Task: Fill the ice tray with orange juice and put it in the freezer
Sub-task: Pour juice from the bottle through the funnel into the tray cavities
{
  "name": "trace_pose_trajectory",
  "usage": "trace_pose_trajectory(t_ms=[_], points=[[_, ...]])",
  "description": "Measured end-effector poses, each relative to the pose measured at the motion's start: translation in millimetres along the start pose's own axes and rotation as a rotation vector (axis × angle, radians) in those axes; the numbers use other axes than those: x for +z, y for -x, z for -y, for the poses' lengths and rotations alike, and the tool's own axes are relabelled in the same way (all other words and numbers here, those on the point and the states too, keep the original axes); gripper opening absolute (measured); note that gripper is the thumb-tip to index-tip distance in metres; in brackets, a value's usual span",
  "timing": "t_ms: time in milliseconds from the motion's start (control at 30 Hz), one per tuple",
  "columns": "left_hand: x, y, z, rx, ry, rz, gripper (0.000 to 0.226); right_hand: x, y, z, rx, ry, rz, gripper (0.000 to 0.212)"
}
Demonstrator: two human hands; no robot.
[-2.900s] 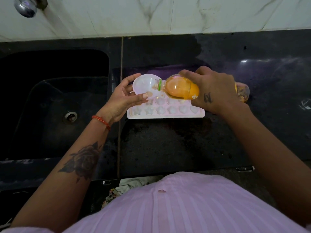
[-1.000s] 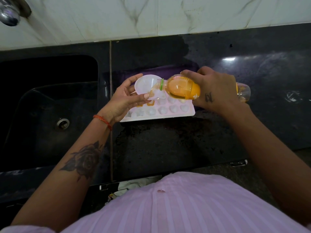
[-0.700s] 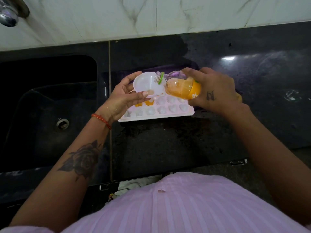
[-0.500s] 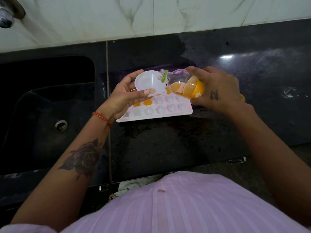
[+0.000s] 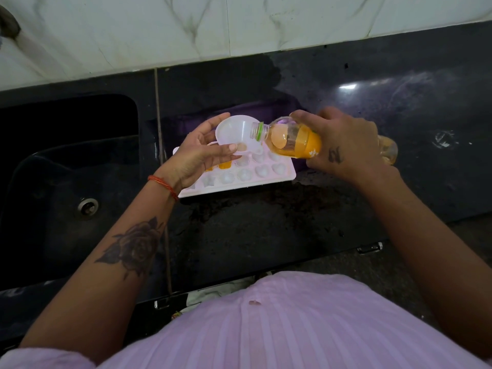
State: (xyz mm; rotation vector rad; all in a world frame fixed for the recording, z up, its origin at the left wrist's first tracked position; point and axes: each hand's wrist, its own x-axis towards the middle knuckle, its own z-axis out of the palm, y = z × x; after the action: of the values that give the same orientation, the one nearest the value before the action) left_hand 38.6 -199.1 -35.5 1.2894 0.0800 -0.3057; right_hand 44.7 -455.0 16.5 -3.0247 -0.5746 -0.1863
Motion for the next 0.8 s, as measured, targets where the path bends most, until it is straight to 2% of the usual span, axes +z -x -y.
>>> trace_pose_trajectory(t_ms=[167,533,800], points=[[1.8,0.9,-0.1,-0.015,-0.005,-0.01,0.078,-1.9,-1.1,-0.5,-0.01,0.052,-0.003,0.075],[-0.1,0.1,1.1,-0.008,-0.049,-0.032,0.066,-4.1,-3.1,-0.7,-0.034,0.094,-0.016,0.074],[-0.4,-0.7,-2.6,-0.013,-0.011,-0.027,0.074,-1.4,-3.3,0.9,0.01,-0.035,0.013,0.077]])
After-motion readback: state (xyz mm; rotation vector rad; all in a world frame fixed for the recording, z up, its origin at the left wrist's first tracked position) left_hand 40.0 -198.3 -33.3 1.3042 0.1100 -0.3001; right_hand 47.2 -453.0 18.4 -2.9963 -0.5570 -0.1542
